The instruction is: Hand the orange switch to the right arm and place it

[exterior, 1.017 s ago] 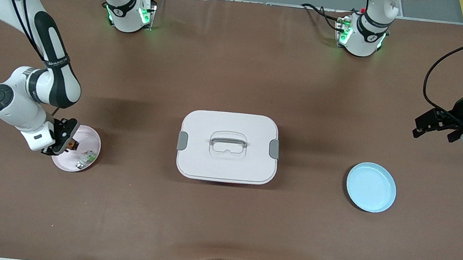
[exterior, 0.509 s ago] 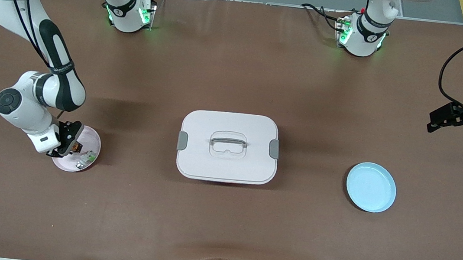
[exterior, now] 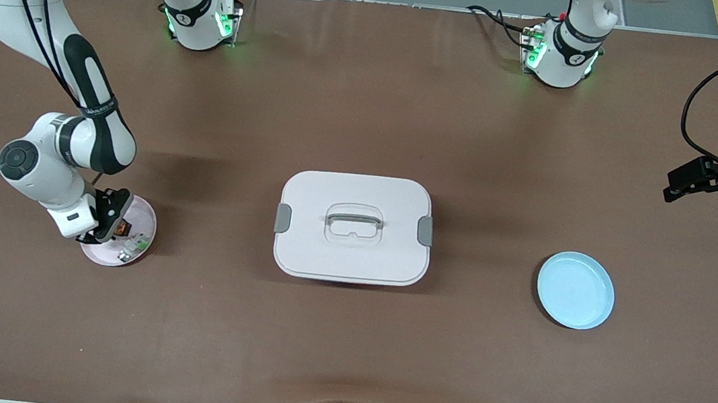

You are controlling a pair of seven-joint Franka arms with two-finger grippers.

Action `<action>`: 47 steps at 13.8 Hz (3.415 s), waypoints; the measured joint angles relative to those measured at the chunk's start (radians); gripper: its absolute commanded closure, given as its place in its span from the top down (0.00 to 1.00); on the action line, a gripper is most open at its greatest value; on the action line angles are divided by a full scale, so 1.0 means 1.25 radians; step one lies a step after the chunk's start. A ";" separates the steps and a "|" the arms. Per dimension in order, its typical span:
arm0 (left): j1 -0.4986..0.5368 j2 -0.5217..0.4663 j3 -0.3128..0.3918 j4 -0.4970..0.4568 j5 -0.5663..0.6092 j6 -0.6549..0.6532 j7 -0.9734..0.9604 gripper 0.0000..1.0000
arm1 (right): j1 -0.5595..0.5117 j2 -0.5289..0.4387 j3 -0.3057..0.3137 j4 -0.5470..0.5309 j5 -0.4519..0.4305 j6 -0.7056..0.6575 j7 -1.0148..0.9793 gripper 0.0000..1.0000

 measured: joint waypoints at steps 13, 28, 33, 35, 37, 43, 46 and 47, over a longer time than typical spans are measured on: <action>-0.008 0.012 -0.002 0.001 0.000 -0.019 0.000 1.00 | -0.003 -0.149 -0.014 0.171 0.082 -0.462 0.181 1.00; -0.008 0.014 -0.002 0.002 0.000 -0.028 0.000 1.00 | -0.005 -0.171 -0.060 0.488 -0.002 -0.789 0.942 1.00; -0.008 0.014 -0.002 0.003 0.000 -0.028 0.000 1.00 | -0.008 -0.197 -0.066 0.594 -0.007 -0.857 0.967 1.00; -0.008 0.014 -0.002 0.004 0.000 -0.028 0.000 1.00 | -0.008 -0.201 -0.063 0.606 0.000 -0.871 0.969 1.00; -0.008 0.014 -0.001 0.004 0.000 -0.028 0.000 1.00 | -0.003 -0.212 -0.057 0.616 0.011 -0.909 0.971 1.00; -0.008 0.014 -0.001 0.005 0.000 -0.029 0.000 1.00 | 0.021 -0.268 -0.052 0.619 0.014 -0.987 0.971 1.00; -0.008 0.014 -0.001 0.005 0.000 -0.029 0.000 1.00 | 0.021 -0.283 -0.053 0.609 0.015 -1.018 0.971 1.00; -0.008 0.014 -0.001 0.005 0.000 -0.029 0.000 1.00 | 0.021 -0.291 -0.053 0.596 0.015 -1.019 0.971 1.00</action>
